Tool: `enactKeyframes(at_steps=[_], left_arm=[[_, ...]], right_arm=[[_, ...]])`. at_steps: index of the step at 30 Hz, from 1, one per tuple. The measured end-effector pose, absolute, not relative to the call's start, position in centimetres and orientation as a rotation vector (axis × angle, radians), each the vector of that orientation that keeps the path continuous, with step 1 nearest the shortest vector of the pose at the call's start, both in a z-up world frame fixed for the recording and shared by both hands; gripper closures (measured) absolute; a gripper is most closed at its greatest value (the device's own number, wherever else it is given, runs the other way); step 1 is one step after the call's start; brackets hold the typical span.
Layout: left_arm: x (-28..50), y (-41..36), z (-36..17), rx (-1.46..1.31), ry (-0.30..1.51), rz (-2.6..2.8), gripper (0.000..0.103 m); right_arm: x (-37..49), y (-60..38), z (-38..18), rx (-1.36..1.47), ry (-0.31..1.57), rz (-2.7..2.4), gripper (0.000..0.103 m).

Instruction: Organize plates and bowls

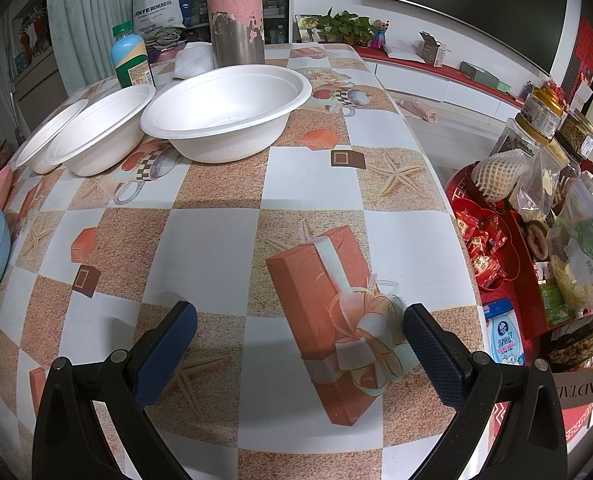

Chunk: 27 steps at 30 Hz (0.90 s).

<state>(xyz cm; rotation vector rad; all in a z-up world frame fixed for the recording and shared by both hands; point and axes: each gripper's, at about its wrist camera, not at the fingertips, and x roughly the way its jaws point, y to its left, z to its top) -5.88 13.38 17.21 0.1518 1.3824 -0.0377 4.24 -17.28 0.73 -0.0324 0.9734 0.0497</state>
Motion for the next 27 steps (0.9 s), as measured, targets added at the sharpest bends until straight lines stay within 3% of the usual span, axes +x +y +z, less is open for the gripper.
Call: enactKeyframes(at_steps=[20, 27], left_arm=[[-8.1, 11.3, 20.3, 0.147, 1.484, 0.118, 0.000], [-6.6, 10.3, 21.0, 0.120, 1.423, 0.100, 0.000]], right_arm=[[4.3, -17.4, 0.7, -0.028, 0.988, 0.048, 0.000], [7.5, -16.8, 0.9, -0.058, 1.291, 0.034, 0.000]])
